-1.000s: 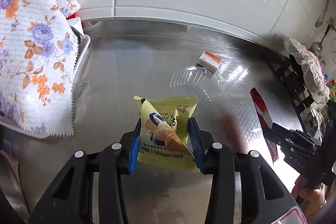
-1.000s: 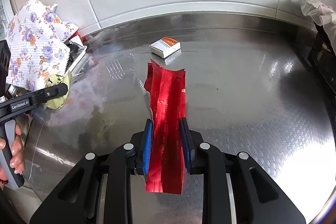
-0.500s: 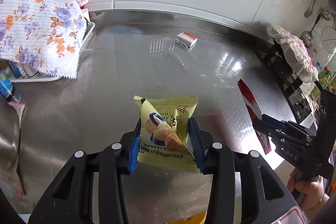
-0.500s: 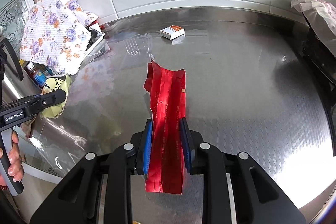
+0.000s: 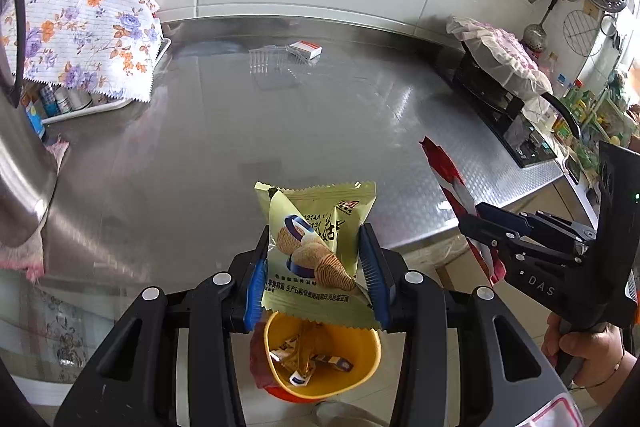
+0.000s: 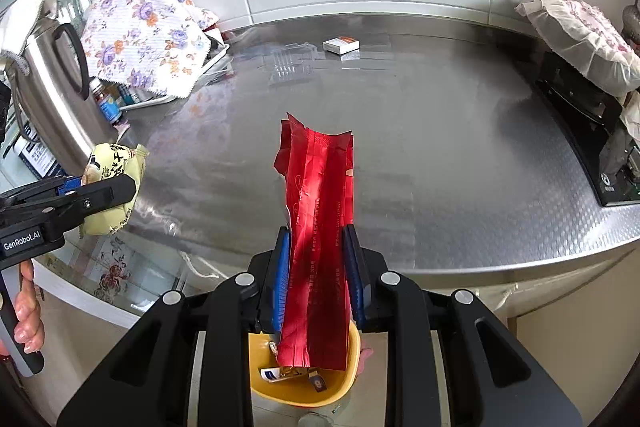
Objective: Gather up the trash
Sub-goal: 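Carry the packet and wrapper down over the yellow bin and open both tools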
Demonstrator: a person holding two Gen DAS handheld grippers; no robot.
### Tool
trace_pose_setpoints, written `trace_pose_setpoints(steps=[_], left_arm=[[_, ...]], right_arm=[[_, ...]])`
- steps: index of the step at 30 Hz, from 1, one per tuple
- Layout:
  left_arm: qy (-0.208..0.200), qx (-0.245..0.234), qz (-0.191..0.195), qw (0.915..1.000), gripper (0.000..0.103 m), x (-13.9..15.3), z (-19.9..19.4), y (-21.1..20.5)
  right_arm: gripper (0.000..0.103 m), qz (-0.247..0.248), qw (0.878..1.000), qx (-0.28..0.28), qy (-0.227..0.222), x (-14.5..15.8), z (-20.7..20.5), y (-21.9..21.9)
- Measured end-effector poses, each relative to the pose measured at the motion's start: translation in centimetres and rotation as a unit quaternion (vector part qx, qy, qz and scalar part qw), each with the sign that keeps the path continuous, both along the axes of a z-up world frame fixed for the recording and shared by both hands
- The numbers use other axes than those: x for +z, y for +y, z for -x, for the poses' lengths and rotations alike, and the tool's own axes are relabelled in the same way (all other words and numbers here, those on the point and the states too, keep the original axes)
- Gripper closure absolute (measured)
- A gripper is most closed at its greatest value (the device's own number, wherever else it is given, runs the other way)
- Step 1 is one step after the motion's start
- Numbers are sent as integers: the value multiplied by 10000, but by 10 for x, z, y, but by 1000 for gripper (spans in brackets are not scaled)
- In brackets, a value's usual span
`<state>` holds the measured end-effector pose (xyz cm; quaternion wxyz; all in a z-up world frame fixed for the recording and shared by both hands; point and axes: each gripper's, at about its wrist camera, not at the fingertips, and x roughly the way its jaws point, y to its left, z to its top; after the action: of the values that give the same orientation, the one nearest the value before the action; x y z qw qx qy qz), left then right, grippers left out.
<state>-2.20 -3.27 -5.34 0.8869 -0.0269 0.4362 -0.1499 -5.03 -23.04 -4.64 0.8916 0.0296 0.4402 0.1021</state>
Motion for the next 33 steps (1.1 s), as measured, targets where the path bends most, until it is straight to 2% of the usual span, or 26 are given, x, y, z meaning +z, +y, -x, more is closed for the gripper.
trace_pose_setpoints(steps=[8,15,21,25,33], left_arm=[[401,-256,-47,9989,61,-35,60,-5],[1059,-483,-141,9931,61,-95,77,-14],[1611,-819,-400,9827,61,-155,70,-28],[1932,-1072,-649,9731,61,-197,60,-31],[2418,-1470,-979,9541,61,-273,40,-36]], right_arm=[[76,25,9996,109,240,-15,68,10],[76,-27,9963,240,821,-61,97,16],[76,-81,9879,455,1478,-120,94,18],[76,-59,9784,701,1944,-169,83,18],[76,180,9572,1308,2575,-248,53,19]])
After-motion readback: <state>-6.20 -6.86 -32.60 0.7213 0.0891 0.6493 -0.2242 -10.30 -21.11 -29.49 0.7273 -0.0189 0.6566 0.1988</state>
